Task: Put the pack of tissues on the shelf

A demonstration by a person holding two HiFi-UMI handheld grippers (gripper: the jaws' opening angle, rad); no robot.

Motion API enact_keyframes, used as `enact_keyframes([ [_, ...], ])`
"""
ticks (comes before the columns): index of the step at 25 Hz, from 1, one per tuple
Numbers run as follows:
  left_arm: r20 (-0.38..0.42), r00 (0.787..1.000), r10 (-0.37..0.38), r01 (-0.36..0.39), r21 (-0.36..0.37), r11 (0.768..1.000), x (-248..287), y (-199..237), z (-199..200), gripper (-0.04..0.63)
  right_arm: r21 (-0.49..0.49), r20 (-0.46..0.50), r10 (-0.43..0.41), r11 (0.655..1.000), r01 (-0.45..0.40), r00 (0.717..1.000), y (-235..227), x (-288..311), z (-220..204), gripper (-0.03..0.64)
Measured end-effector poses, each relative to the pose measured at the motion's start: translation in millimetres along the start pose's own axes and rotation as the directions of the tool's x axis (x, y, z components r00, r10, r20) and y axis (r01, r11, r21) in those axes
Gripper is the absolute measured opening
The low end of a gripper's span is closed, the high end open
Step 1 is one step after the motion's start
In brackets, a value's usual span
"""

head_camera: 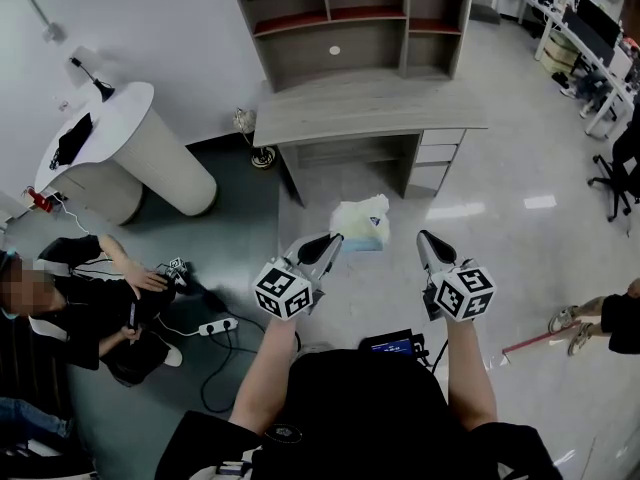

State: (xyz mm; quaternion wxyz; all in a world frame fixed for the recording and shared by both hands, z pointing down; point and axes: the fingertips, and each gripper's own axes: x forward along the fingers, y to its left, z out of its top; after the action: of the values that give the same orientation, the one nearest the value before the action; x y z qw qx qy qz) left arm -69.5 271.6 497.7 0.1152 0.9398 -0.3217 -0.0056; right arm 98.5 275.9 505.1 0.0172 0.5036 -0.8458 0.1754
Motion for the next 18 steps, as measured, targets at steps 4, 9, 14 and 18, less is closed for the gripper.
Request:
enact_keyframes([
  [4, -0.006, 1.000, 0.009, -0.009, -0.002, 1.000, 8, 0, -1, 0.011, 0.005, -0.004, 0.012, 1.000, -0.012, 1.000, -9, 3, 1, 0.005],
  [9, -0.008, 1.000, 0.019, -0.019, -0.009, 1.000, 14, 7, -2, 0.011, 0.007, -0.017, 0.025, 1.000, -0.025, 1.000, -13, 13, 0, 0.005],
  [14, -0.012, 1.000, 0.012, -0.012, -0.023, 1.000, 24, 22, -4, 0.011, 0.007, -0.024, 0.009, 1.000, -0.009, 1.000, -20, 24, 2, 0.005],
  [18, -0.008, 1.000, -0.010, 0.010, -0.028, 1.000, 39, 37, 1, 0.011, 0.005, -0.023, -0.017, 1.000, 0.018, 1.000, -29, 37, 9, 0.005],
])
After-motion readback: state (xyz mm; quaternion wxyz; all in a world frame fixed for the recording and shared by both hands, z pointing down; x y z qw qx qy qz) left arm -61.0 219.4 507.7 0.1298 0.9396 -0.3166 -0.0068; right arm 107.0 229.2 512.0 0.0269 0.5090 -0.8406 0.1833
